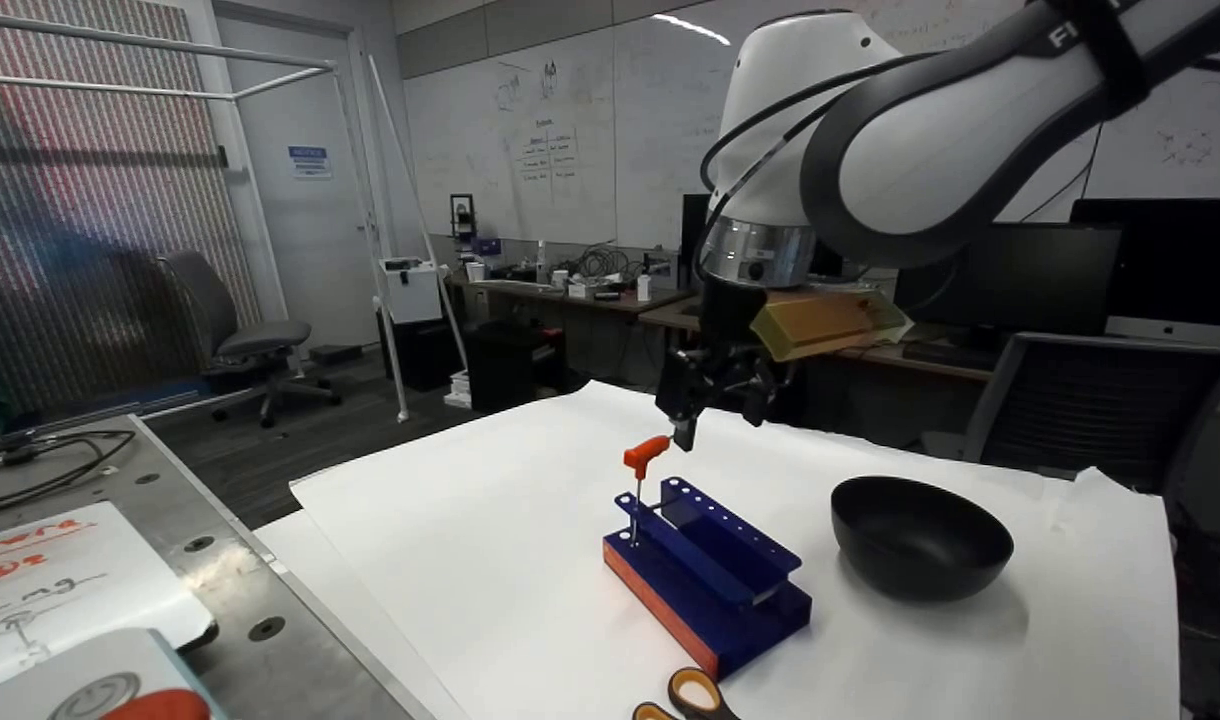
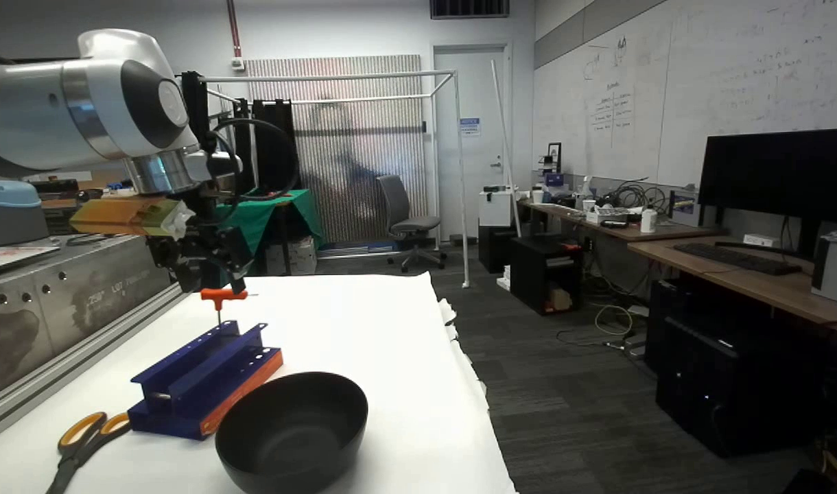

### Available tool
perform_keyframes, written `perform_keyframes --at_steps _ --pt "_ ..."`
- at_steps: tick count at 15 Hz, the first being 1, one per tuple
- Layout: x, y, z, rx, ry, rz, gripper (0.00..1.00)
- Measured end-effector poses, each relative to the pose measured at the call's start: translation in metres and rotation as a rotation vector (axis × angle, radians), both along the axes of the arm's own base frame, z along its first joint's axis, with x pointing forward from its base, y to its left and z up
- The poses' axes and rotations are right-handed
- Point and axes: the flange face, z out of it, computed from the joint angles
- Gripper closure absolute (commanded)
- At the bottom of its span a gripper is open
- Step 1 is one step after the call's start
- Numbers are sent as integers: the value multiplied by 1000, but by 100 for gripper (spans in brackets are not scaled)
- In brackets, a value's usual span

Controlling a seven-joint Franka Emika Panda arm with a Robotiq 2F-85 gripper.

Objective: Put the metal object with the orange handle in the black bowl

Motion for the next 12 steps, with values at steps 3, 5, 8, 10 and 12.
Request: perform_keyframes --at_steps 3,5,8,10,12 --pt "3 0 -1 3 0 -15 0" --pt "3 -4 -1 4 -8 -77 0" --pt "8 -10 3 -9 -43 -241 0" --pt "13 -11 4 -19 -49 -342 0" --pt "20 -8 2 -23 -38 -423 0"
